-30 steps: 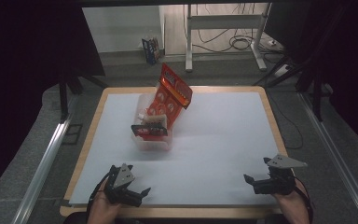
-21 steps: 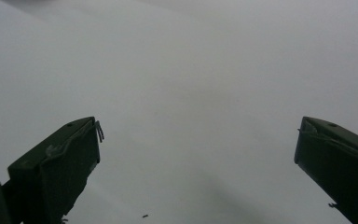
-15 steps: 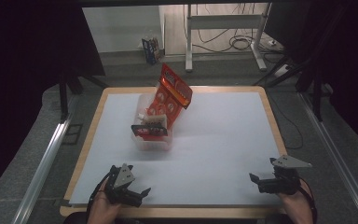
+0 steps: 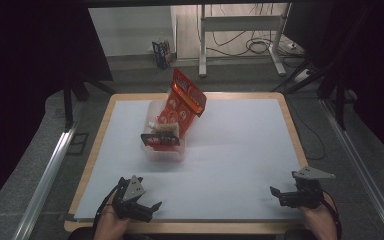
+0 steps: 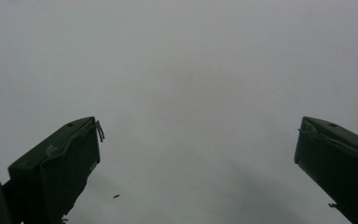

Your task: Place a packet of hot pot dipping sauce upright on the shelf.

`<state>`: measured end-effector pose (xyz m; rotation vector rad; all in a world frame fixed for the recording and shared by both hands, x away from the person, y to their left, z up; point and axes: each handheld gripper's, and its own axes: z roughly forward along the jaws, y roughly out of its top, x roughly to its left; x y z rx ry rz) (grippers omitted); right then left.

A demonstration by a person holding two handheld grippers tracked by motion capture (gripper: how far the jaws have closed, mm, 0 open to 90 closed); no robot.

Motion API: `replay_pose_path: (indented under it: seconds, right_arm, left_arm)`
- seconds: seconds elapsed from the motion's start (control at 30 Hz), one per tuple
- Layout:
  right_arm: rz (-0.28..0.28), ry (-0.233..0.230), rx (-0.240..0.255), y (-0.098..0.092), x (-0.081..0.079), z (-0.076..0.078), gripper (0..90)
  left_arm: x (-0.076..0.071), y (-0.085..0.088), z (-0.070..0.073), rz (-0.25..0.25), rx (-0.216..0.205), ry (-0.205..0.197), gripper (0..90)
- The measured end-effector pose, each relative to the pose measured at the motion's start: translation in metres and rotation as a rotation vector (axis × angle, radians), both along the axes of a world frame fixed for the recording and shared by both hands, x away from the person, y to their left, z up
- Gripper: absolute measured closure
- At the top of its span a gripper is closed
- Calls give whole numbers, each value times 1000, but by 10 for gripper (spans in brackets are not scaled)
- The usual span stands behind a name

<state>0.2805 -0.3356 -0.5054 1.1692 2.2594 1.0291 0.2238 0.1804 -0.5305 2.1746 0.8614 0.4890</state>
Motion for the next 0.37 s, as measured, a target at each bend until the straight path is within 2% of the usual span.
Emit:
replay_pose_path:
  seconds: [0.2, 0.37]
  right_arm:
    - [6, 30, -33, 0, 2, -5, 0]
    - [9, 35, -33, 0, 2, -6, 0]
  left_arm:
    - [0, -1, -1, -3, 5, 3, 0]
    - [0, -1, 0, -2, 6, 1, 0]
